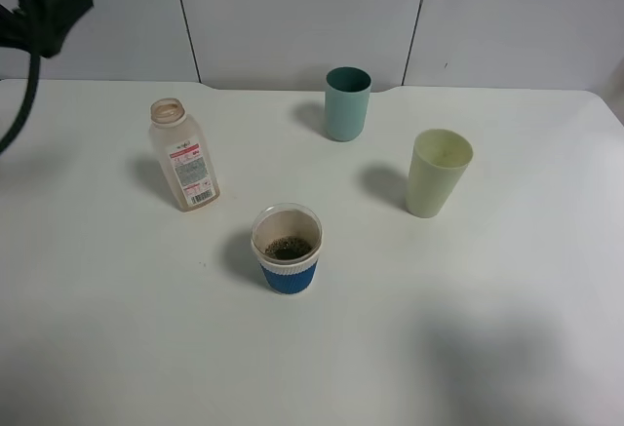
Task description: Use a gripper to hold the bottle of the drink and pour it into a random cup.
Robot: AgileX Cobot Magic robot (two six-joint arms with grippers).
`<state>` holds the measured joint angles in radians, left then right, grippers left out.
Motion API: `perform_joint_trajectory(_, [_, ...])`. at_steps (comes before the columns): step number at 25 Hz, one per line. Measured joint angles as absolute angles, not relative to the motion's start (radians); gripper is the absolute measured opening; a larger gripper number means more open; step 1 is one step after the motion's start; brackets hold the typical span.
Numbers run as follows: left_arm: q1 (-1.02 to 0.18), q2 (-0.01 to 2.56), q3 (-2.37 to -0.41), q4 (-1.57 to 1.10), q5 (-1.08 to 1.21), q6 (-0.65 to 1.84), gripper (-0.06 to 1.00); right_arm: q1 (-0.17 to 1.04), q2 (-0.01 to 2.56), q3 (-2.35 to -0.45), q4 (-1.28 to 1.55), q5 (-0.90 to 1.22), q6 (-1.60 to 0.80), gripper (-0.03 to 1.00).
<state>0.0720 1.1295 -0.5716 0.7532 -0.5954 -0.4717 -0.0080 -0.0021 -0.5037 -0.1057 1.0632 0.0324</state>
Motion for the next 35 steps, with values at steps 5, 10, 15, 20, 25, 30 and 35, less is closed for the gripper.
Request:
perform_joint_trajectory(5, [0.072, 0.956, -0.588, 0.509, -0.252, -0.466, 0.98, -0.008, -0.002, -0.504, -0.106, 1.063, 0.032, 0.99])
perform_joint_trajectory(10, [0.072, 0.834, -0.697, 0.350, 0.233, -0.299, 0.98, -0.008, -0.002, -0.504, -0.106, 1.063, 0.032, 0.99])
perform_joint_trajectory(15, [0.072, 0.751, -0.858, 0.215, 0.666, -0.082, 0.98, -0.008, -0.002, -0.504, -0.106, 1.063, 0.032, 0.99])
perform_joint_trajectory(20, [0.072, 0.640, -0.976, 0.166, 0.952, 0.000, 0.98, -0.008, -0.002, -0.504, -0.106, 1.063, 0.032, 0.99])
perform_joint_trajectory(25, [0.072, 0.470, -0.999, 0.165, 1.105, 0.010, 0.98, -0.008, -0.002, -0.504, -0.106, 1.063, 0.032, 0.99])
perform_joint_trajectory(30, [0.072, 0.322, -0.999, 0.164, 1.206, 0.009, 0.98, -0.008, -0.002, -0.504, -0.106, 1.063, 0.032, 0.99])
perform_joint_trajectory(35, [0.072, 0.203, -0.978, 0.161, 1.209, 0.008, 0.98, -0.008, -0.002, -0.504, -0.106, 1.063, 0.032, 0.99])
